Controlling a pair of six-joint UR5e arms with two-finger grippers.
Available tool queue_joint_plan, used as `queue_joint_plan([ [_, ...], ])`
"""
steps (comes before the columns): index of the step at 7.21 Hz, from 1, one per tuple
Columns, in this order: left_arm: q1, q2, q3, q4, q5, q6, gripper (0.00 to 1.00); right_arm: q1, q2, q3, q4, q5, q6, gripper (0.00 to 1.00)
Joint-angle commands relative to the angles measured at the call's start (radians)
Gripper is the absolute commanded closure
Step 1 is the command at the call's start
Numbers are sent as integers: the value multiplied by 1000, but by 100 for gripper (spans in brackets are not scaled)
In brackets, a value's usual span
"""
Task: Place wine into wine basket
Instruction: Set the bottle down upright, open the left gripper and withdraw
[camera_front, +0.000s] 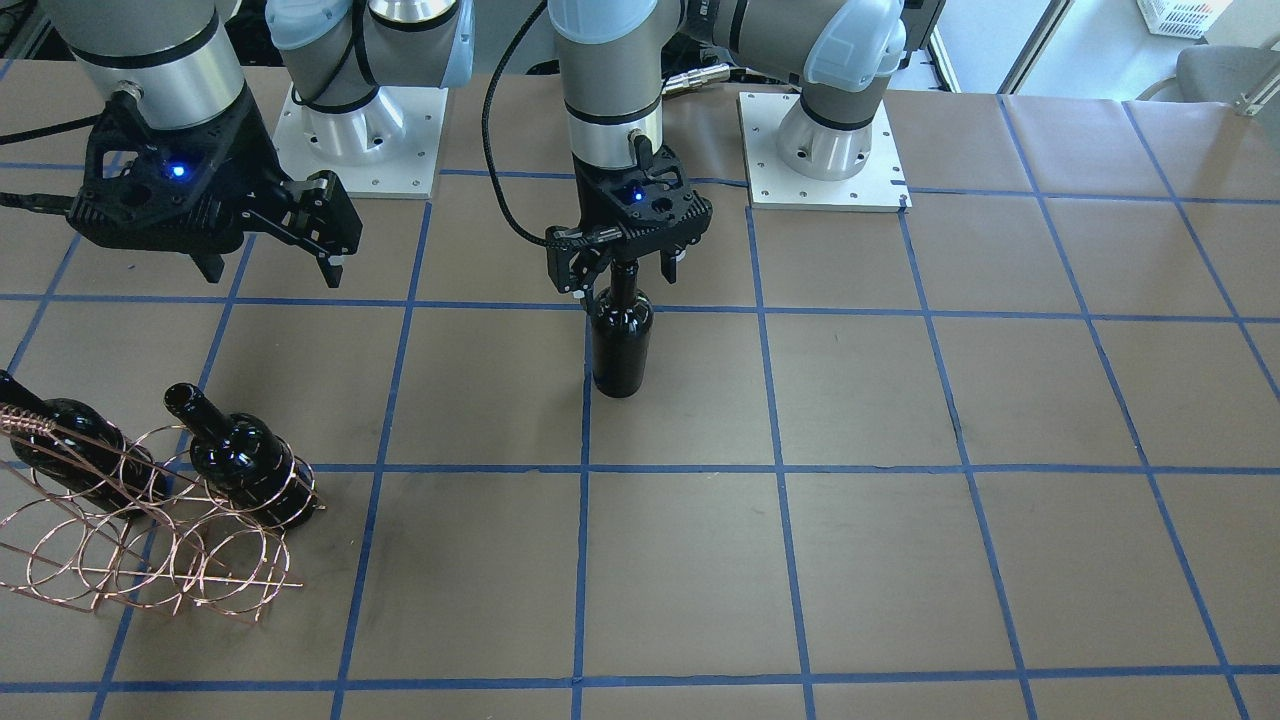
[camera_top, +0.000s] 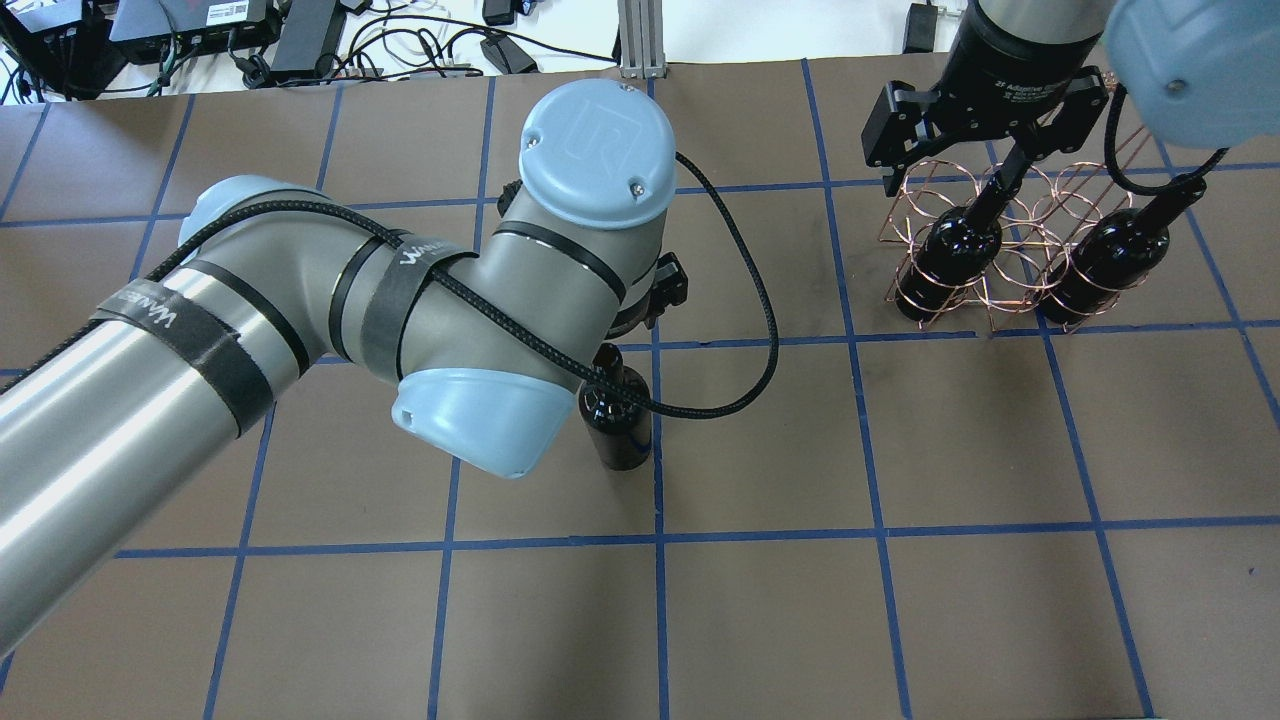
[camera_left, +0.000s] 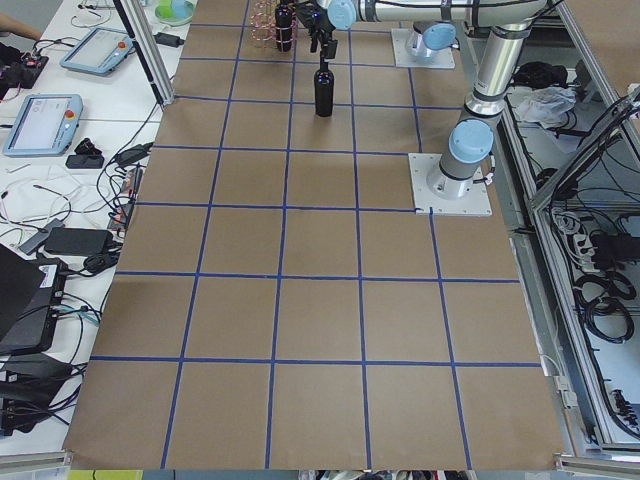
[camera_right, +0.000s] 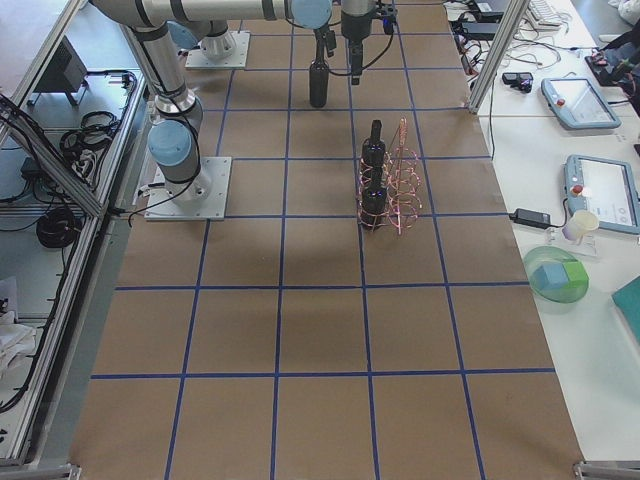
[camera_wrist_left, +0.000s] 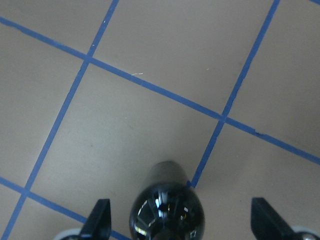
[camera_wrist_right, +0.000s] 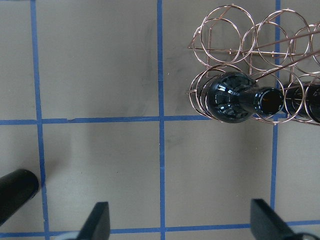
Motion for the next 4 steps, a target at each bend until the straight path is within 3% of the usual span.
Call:
queue_joint_plan([
  [1,104,29,82,-16,3,251,1,-3,0,0,2,-1,0,0],
  [4,344,66,203,-173,-45,708,0,3,-6,0,-6,-6,-3,0],
])
